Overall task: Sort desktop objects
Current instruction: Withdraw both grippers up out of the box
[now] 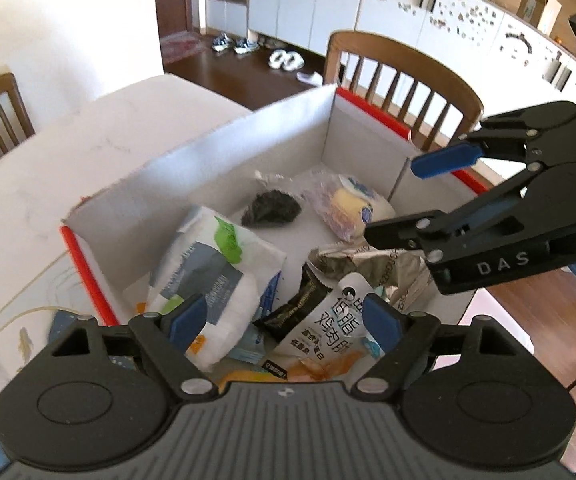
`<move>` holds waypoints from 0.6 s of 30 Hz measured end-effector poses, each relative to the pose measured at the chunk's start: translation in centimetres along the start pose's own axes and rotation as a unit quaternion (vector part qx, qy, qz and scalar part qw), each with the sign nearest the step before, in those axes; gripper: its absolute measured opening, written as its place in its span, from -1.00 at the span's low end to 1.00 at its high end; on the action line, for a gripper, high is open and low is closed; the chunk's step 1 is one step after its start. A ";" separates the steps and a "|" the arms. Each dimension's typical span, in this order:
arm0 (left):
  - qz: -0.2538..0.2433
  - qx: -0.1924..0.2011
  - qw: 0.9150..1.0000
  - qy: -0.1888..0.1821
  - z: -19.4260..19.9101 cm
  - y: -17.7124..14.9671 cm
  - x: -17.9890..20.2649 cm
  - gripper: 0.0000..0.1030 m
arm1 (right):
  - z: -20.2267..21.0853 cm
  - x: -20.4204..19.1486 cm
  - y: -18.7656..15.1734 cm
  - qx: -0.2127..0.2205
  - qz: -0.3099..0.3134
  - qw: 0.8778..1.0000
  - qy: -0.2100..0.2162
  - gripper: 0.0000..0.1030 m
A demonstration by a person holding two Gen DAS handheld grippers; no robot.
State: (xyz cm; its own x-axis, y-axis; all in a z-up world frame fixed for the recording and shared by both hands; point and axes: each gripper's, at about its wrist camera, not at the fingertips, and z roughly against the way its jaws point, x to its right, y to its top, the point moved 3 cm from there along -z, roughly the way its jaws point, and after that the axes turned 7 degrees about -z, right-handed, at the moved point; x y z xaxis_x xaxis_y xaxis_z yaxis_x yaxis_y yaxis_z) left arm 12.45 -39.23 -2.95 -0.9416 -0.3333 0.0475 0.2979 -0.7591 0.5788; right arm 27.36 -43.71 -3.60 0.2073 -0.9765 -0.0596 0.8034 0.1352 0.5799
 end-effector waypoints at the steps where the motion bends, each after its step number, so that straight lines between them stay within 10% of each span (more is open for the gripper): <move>1: 0.001 0.005 1.000 0.001 0.4 -0.1 -0.2 0.65 | 0.4 -0.1 -0.1 0.003 0.000 1.000 0.000 0.43; 18: 0.031 0.072 0.997 0.008 5.3 -1.8 -0.7 1.00 | 6.5 -1.8 -1.0 0.061 -0.022 0.998 0.016 0.59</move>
State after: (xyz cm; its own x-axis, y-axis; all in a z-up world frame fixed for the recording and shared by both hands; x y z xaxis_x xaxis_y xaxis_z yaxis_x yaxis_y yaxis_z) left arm 11.69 -34.67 0.29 -0.9188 -0.3875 0.0751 0.3296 -0.6485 0.6862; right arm 22.57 -43.20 1.25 0.1925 -0.9749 -0.1115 0.7390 0.0693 0.6701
